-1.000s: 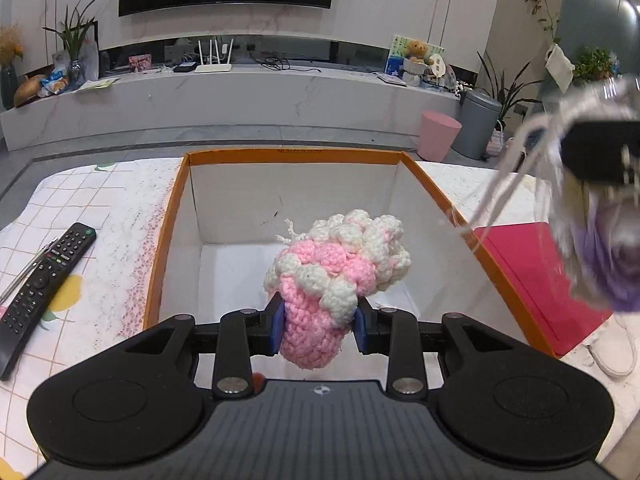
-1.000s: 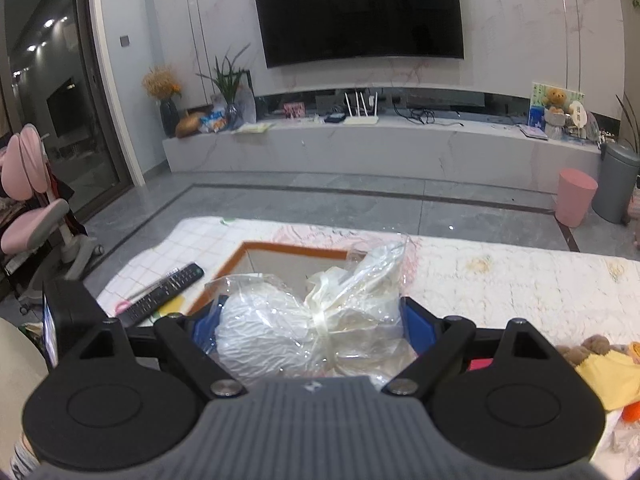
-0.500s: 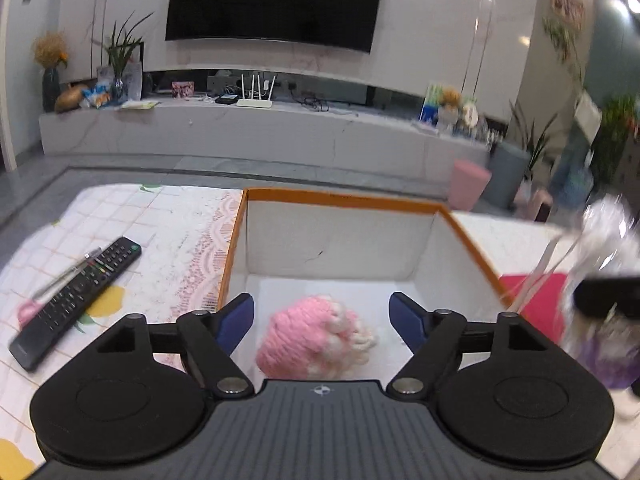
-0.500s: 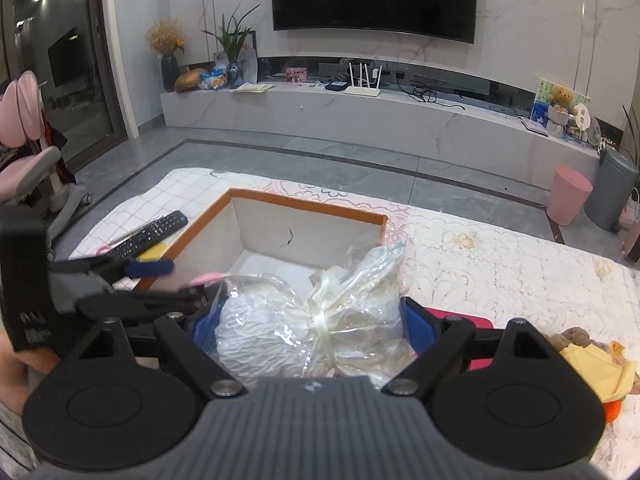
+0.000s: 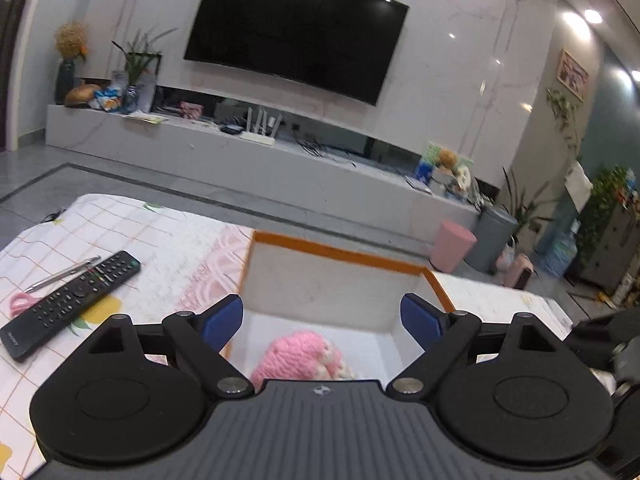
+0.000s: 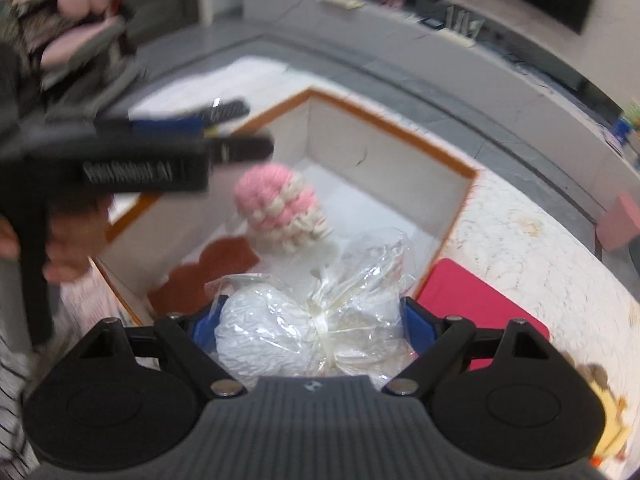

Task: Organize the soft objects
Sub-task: 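Drop the pink crocheted item into the orange box with the left tool while the right holds the bag, then lower the clear plastic bag into the orange box and open the right tool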

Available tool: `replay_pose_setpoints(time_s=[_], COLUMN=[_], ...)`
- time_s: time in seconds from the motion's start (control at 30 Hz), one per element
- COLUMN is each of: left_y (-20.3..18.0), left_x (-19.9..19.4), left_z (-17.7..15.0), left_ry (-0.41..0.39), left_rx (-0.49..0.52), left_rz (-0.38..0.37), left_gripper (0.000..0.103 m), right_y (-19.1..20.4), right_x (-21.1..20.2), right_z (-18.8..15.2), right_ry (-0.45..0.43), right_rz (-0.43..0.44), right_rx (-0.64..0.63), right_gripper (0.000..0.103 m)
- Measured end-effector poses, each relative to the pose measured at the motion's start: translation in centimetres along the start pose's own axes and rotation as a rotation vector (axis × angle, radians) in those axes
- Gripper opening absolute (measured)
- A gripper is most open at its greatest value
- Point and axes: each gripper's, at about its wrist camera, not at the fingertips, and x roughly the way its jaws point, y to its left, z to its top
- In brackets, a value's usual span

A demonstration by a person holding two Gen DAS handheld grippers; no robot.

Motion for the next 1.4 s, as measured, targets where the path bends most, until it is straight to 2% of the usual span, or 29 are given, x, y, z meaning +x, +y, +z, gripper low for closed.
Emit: replay_pose_setpoints(time_s=[0.07, 0.13, 0.33, 0.5, 0.6, 0.73, 0.8, 0.83, 0.87, 0.97, 1.03, 1.3, 1.4], left_y=[0.6, 1.1, 1.2, 1.7, 1.9, 2.2, 2.2, 2.2, 2.2, 2.0, 1.9, 1.7, 1.9], left_x=[0.1, 0.2, 0.6, 0.9, 0.7, 0.7, 0.8, 0.9, 0.9, 0.9, 0.8, 0.7, 0.8], left_z=[0.1, 0.3, 0.3, 0.0, 0.0, 0.0, 0.0, 0.0, -0.1, 0.0, -0.1, -0.2, -0.1], left_ry=[0.005, 0.024, 0.018, 0.037, 0.036, 0.042, 0.044, 0.047, 0.048, 0.049, 0.048, 0.041, 0.04], left_rx=[-0.051, -0.072, -0.044, -0.061, -0.06, -0.065, -0.066, -0.066, -0.066, -0.062, -0.054, -0.043, -0.055], left_rz=[0.004, -0.029, -0.01, -0.019, -0.029, -0.04, -0.039, -0.038, -0.04, -0.049, -0.056, -0.048, -0.04], left_gripper=[0.103, 0.103, 0.103, 0.103, 0.103, 0.103, 0.103, 0.103, 0.103, 0.103, 0.103, 0.103, 0.103], right_y=[0.4, 1.3, 3.9, 3.2, 2.4, 2.1, 2.0, 2.0, 2.0, 1.8, 1.5, 1.3, 1.0], right_x=[1.3, 2.2, 4.9, 6.2, 6.9, 7.1, 6.8, 6.7, 6.6, 5.8, 4.7, 1.0, 0.3], right_z=[0.4, 0.7, 0.9, 1.7, 2.2, 2.1, 2.0, 2.0, 2.0, 2.0, 1.9, 2.0, 2.0], right_ry=[0.032, 0.047, 0.121, 0.133, 0.13, 0.145, 0.157, 0.163, 0.174, 0.177, 0.129, -0.037, -0.047], right_rz=[-0.003, 0.005, 0.046, 0.102, 0.121, 0.195, 0.202, 0.185, 0.167, 0.172, 0.166, 0.036, 0.095], right_rx=[-0.051, -0.136, -0.363, -0.355, -0.378, -0.454, -0.5, -0.516, -0.519, -0.492, -0.487, -0.385, -0.299], right_gripper=[0.087, 0.087, 0.087, 0.087, 0.088, 0.088, 0.091, 0.096, 0.1, 0.1, 0.1, 0.1, 0.097])
